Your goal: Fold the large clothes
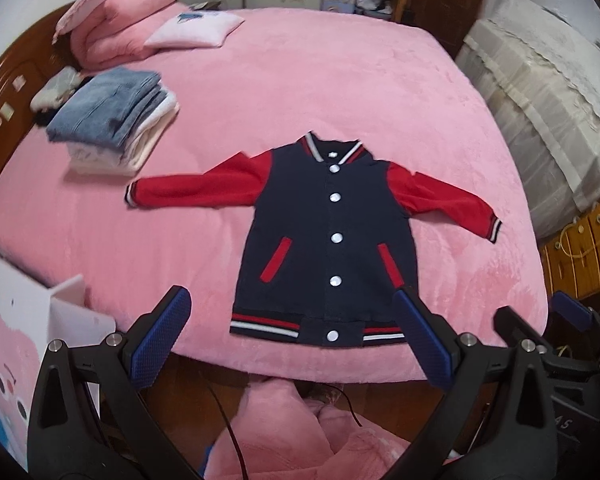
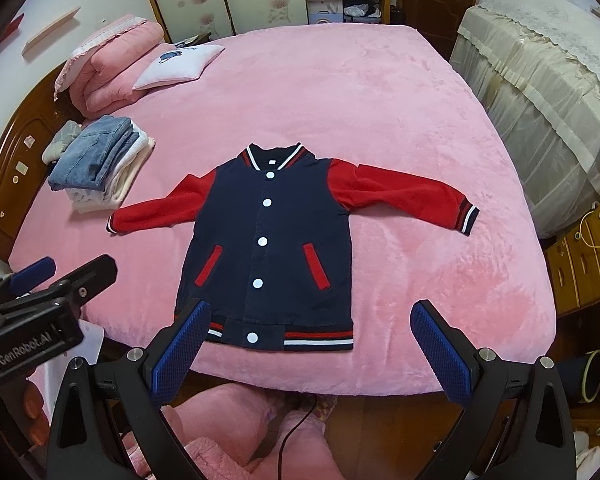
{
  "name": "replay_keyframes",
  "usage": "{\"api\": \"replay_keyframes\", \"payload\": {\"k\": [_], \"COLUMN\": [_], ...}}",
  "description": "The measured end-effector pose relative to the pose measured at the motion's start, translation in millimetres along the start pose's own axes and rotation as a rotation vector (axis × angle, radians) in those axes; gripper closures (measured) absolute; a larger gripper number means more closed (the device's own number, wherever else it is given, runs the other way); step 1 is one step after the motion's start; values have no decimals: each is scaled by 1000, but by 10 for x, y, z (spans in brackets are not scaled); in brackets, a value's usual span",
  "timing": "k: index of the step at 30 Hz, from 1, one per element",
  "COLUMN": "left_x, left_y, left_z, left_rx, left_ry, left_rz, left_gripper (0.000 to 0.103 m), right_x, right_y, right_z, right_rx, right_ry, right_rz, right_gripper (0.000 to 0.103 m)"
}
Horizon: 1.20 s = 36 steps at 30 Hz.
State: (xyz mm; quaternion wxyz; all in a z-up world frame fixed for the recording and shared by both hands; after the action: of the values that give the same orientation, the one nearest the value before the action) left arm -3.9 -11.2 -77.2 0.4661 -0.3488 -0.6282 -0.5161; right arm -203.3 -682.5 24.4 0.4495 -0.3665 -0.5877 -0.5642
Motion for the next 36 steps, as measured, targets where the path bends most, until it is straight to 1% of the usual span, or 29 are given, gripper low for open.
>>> {"api": "replay_keyframes", "payload": {"k": [4, 10, 15, 19, 21, 22, 23, 24, 25, 26, 27, 28, 30, 31, 32, 33, 36], "left_x": [-155, -580, -1004, -1520, -1871, -1997, -2197, -2371, -2474, -2687, -2843, -2948, -3205, -3351, -3452, -3528, -3692], "left_y": [-31, -192, -155, 7, 125, 171, 240, 304, 345, 425, 490, 536, 661, 745, 810, 862, 1051], "left_z": [222, 653, 1121, 1641, 2000, 2134, 2345, 2512, 2600, 2789, 2920, 3015, 3253, 3387, 3487, 3567, 3837], "left_rx": [89, 229, 325, 442, 535, 568, 623, 661, 684, 716, 736, 748, 773, 781, 785, 788, 809], "left_ry": [-28, -145, -193, -269, -300, -318, -341, -362, -374, -391, -401, -404, -421, -438, -448, -454, -486], "left_rz": [60, 180, 209, 216, 224, 222, 220, 213, 214, 215, 212, 206, 183, 162, 146, 133, 54], "left_gripper": [3, 3, 3, 3, 3, 5, 7, 12, 16, 18, 24, 27, 30, 35, 37, 42, 50], "right_x": [-28, -305, -808, -1263, -1521, -1651, -1793, -1918, -2030, -2176, -2296, -2402, -2664, -2764, -2868, -2993, -3254], "right_y": [-6, -31, -117, -114, -66, -40, 3, 60, 107, 170, 236, 295, 438, 500, 555, 617, 679], "right_z": [74, 401, 796, 1272, 1581, 1731, 1899, 2064, 2223, 2415, 2572, 2705, 2999, 3103, 3200, 3311, 3470], "right_rx": [44, 128, 181, 226, 234, 233, 231, 228, 225, 218, 204, 186, 135, 114, 96, 81, 71], "right_ry": [-20, -24, -16, 11, 35, 45, 58, 69, 75, 83, 90, 98, 113, 118, 120, 118, 111], "right_rz": [-13, 10, 95, 129, 142, 146, 145, 142, 138, 137, 139, 144, 161, 169, 176, 183, 206], "right_gripper": [2, 2, 2, 2, 2, 2, 2, 2, 2, 2, 2, 2, 2, 2, 2, 2, 2]}}
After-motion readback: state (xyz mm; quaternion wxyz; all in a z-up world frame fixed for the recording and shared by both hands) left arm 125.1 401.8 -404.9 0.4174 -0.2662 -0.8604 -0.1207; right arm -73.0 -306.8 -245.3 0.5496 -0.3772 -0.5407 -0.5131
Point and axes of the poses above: each gripper's, at about its wrist camera, not at the fingertips, and x roughly against the way its jaws point, z to its left, y to its top, the point moved 8 cm from there along -x, roughly the way its jaws point, and after that the axes turned 9 degrees about z, right-handed, at the moved point
